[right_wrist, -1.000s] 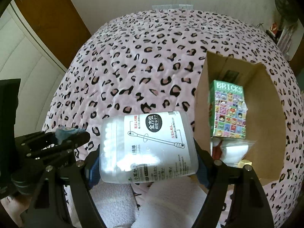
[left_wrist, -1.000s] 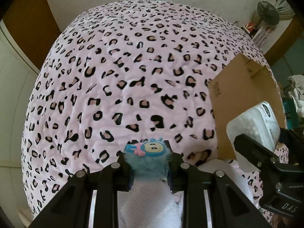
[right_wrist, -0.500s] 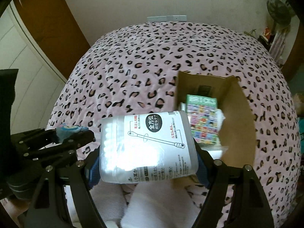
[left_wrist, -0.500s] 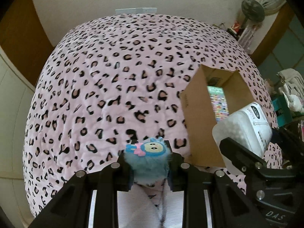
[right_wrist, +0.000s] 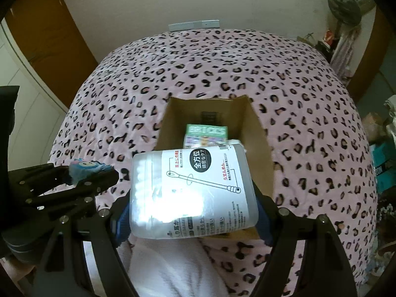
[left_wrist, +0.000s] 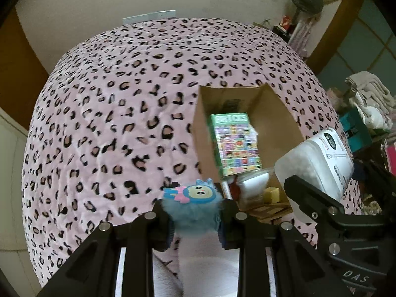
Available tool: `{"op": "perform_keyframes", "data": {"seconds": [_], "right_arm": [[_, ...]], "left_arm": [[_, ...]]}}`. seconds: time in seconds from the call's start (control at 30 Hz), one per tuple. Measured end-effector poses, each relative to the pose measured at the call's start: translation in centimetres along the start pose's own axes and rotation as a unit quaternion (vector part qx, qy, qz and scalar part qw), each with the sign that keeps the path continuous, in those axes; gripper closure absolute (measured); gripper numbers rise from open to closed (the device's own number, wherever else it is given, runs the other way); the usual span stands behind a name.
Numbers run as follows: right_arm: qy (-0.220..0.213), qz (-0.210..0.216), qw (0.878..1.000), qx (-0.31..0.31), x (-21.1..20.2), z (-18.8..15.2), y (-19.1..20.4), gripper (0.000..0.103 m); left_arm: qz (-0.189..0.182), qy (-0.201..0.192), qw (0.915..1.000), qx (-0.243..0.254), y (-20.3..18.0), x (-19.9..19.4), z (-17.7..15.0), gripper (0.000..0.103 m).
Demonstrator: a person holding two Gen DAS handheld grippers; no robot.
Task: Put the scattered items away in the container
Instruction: 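Carry the blue plush and cotton-swab tub over the cardboard box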
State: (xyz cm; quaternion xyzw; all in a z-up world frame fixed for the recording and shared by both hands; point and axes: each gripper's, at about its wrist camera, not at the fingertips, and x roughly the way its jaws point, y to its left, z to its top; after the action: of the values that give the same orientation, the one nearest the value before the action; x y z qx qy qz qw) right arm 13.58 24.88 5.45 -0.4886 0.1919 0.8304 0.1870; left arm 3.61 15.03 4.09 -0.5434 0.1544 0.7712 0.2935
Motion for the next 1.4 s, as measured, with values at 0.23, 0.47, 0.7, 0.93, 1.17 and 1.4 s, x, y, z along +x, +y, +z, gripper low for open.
{"op": "perform_keyframes", "data": {"seconds": [0.23, 0.47, 0.7, 0.93, 1.17, 1.4], "right_arm": [[0.012, -0.01, 1.0, 0.003, 0.4, -0.4, -3.0, 0.023], [0.04, -0.019, 0.999, -0.021, 1.5, -1.6, -3.6, 0.023], [0.061, -0.025, 0.998, -0.023, 2.8, -2.1, -3.3, 0.023], [0.076, -0.038, 0.996, 0.002, 4.1, -1.9, -3.5, 0.023], [0.092, -0.046, 0.995, 0.007, 5.4, -1.4, -3.0, 0.023], [0.099, -0.045, 0.994, 0.005, 6.5, -1.3, -2.6, 0.023]], "left_arm": [[-0.006, 0.01, 0.9998, 0.016, -2.8, 1.7, 1.5, 0.077], [-0.008, 0.028, 0.9992, 0.026, -4.3, 3.9, 3.0, 0.077], [-0.025, 0.042, 0.9976, 0.049, -5.5, 5.5, 3.7, 0.077], [-0.043, 0.054, 0.9943, 0.082, -6.7, 7.1, 5.0, 0.077], [-0.057, 0.058, 0.9922, 0.095, -6.8, 8.1, 6.0, 0.077], [-0.06, 0.062, 0.9917, 0.094, -6.5, 8.7, 6.4, 0.077]]}}
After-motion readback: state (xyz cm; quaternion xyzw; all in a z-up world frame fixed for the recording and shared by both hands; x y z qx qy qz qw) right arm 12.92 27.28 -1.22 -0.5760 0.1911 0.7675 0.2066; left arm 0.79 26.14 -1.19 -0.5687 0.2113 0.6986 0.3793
